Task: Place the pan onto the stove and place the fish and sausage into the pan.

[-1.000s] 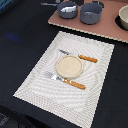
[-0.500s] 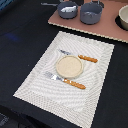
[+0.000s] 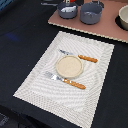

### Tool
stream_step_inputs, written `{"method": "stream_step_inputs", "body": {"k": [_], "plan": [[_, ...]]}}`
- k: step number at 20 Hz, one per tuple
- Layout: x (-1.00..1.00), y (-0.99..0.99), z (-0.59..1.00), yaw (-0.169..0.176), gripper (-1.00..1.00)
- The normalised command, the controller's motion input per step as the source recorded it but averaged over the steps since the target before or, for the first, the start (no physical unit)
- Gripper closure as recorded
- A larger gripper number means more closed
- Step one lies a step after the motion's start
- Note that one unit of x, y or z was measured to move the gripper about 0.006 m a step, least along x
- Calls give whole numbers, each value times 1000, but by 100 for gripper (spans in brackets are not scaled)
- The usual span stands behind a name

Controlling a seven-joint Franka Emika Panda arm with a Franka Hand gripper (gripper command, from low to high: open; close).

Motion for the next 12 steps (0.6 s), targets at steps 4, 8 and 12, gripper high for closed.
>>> {"method": "stream_step_inputs", "body": {"k": [4,8,12], "plan": [[-1,179,374,7,-100],[-53,29,908,0,-100],[28,-36,1000,0,-100]]}}
